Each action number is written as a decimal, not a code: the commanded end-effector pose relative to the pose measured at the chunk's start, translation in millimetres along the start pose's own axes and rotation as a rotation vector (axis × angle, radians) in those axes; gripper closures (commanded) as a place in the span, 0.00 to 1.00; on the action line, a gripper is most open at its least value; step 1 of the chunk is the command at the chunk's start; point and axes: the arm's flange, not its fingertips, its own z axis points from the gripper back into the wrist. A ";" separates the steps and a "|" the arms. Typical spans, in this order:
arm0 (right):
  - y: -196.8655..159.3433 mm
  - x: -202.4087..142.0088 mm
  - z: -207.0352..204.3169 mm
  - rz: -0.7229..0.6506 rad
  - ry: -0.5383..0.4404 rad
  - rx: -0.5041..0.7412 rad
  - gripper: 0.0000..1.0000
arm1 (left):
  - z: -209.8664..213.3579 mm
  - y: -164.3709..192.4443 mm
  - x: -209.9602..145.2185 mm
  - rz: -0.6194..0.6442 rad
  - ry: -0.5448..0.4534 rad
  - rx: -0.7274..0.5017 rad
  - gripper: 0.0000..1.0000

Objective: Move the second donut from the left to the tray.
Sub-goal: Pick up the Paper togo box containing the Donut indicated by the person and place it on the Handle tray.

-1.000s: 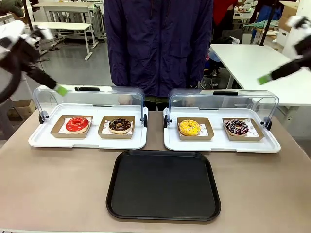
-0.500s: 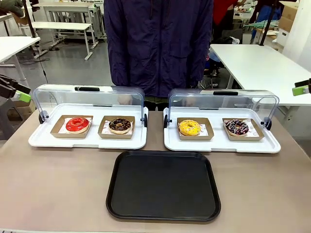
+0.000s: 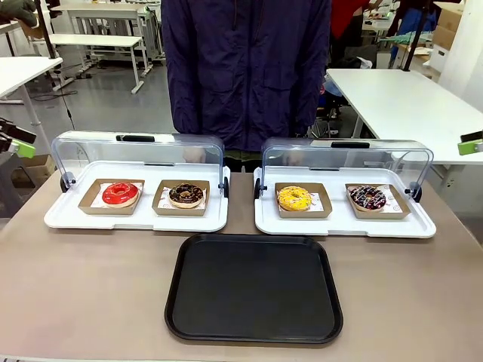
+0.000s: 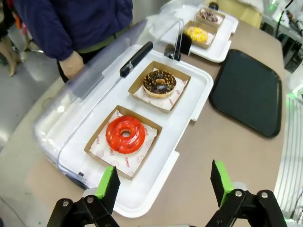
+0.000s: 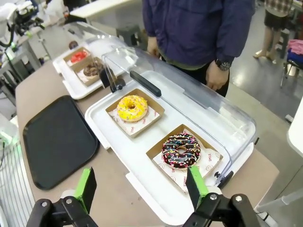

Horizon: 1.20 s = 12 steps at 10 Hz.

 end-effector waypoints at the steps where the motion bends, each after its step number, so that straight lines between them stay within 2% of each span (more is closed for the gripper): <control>1: 0.0 1.0 1.7 0.039 -0.056 0.004 0.00 | 2.8 -8.8 -2.7 -0.048 -0.075 0.004 0.00; 8: 7.0 7.9 11.3 0.075 -0.096 -0.002 0.00 | 11.7 -28.1 12.1 -0.133 -0.174 -0.001 0.00; 11: 7.4 7.7 12.7 0.050 -0.065 -0.001 0.00 | 11.8 -26.8 12.7 -0.119 -0.149 0.050 0.00; 12: 7.4 7.7 12.7 0.050 -0.065 -0.001 0.00 | 14.7 -25.1 16.4 -0.109 -0.143 0.002 0.00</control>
